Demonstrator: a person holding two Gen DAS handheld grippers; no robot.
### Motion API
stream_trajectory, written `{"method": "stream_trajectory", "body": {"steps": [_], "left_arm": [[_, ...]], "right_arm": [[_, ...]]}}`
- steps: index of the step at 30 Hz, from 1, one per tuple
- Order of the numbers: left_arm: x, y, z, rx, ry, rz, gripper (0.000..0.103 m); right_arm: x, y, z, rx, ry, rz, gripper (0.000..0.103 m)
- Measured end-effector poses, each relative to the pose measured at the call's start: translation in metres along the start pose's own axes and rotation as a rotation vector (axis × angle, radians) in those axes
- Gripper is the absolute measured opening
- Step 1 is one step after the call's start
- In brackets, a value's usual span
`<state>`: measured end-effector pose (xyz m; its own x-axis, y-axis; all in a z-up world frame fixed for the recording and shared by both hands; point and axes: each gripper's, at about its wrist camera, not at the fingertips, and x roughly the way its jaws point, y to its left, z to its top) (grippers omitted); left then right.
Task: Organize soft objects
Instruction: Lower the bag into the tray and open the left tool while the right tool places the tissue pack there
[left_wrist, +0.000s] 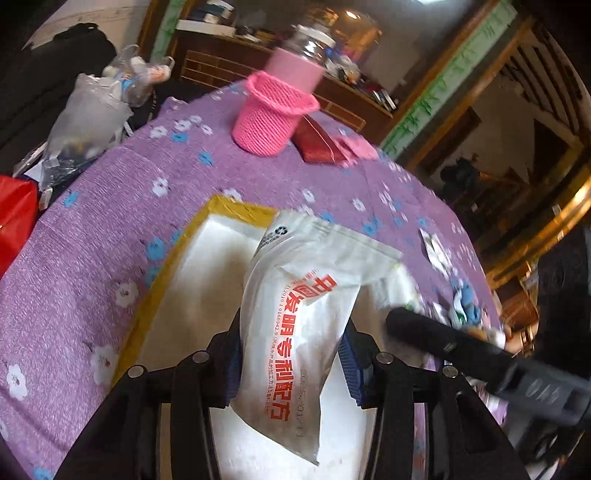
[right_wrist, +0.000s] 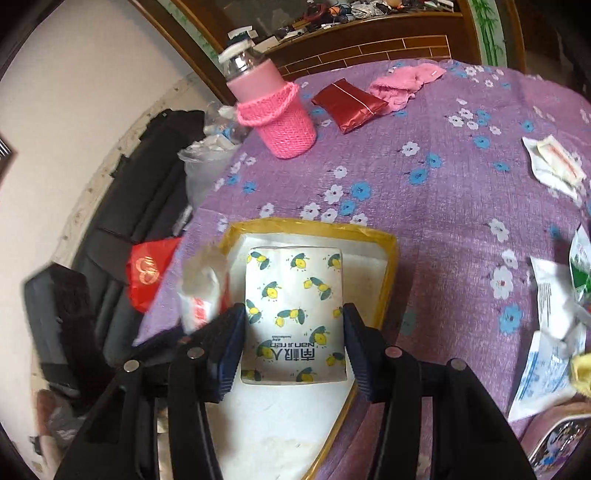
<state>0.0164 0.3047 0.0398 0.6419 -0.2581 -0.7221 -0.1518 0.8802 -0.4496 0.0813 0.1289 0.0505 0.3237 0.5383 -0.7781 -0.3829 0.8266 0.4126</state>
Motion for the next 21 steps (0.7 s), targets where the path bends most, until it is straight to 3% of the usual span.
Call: {"method": "stream_trajectory", "body": {"steps": [7,13,17,21], "left_arm": [[0.007,0.006,0.004,-0.020,0.003,0.045,0.064],[0.004,0.000,0.005,-0.013,-0.006,0.048,0.064],[-0.015,-0.018,0.000,0.048,-0.050,0.074,0.066],[-0.042,-0.048,-0.018,0.173,-0.143,0.190,0.079]], "right_arm": [[0.016,-0.005,0.003,-0.013,-0.005,-0.082,0.055],[-0.002,-0.001,-0.001,-0.042,-0.052,-0.105,0.058],[-0.046,0.015,-0.017,-0.128,-0.158,-0.178,0.058],[-0.104,0.040,-0.044,-0.225,-0.337,-0.296,0.067]]}}
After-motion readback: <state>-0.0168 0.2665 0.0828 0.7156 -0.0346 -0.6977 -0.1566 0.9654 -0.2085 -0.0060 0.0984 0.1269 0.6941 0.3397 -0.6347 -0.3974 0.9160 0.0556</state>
